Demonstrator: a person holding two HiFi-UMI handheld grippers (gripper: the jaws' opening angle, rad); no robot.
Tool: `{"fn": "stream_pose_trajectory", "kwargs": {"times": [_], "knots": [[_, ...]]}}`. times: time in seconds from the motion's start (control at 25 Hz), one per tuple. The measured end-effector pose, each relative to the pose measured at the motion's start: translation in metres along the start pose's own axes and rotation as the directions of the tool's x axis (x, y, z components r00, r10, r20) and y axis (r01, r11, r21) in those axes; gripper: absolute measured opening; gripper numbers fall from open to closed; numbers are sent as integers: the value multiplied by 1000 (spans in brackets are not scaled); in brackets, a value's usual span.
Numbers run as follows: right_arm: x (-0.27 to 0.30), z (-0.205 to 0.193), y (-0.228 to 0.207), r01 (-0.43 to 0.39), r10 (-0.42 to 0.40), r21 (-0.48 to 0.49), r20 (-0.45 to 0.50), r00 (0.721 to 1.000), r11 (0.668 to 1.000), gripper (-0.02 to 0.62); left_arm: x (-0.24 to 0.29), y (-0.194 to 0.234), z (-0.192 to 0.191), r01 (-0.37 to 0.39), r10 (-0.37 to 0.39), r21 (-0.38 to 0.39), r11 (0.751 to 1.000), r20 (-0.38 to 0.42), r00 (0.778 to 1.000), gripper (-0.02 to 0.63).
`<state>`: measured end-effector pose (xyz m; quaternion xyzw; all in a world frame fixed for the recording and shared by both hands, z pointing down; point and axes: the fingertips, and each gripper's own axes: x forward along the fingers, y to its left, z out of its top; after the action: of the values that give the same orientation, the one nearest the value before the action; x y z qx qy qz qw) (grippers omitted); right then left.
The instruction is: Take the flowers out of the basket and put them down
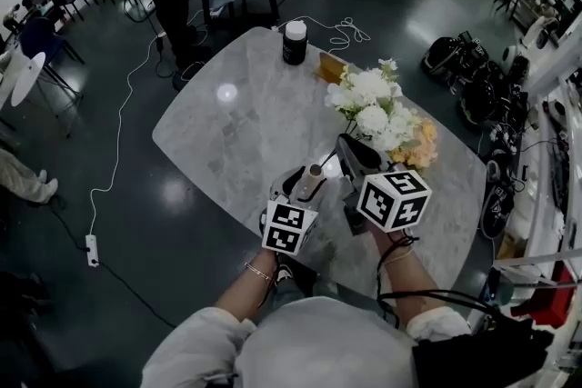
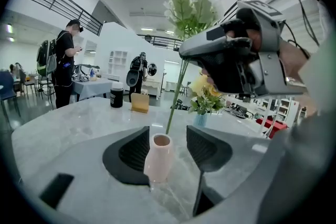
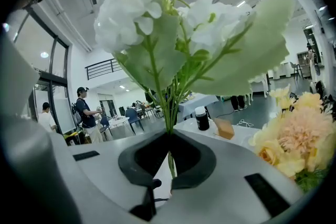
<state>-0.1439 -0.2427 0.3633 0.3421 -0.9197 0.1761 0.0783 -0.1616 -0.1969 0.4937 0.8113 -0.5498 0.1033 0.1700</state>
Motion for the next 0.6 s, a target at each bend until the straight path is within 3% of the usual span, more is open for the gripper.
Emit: {"fn": "stream_pose_trajectory", "kwargs": {"times": [0.28,0.6], "knots": [[-29,14,6,-1,1,5,4,1000,1000,12,-20,-7,7,-48,48,-6,999,21,999,130],[-46,-15,5,-3,5,44,-53,999,999,12,-30,-17,3,-79,80,-39,996,15,997,15]]}}
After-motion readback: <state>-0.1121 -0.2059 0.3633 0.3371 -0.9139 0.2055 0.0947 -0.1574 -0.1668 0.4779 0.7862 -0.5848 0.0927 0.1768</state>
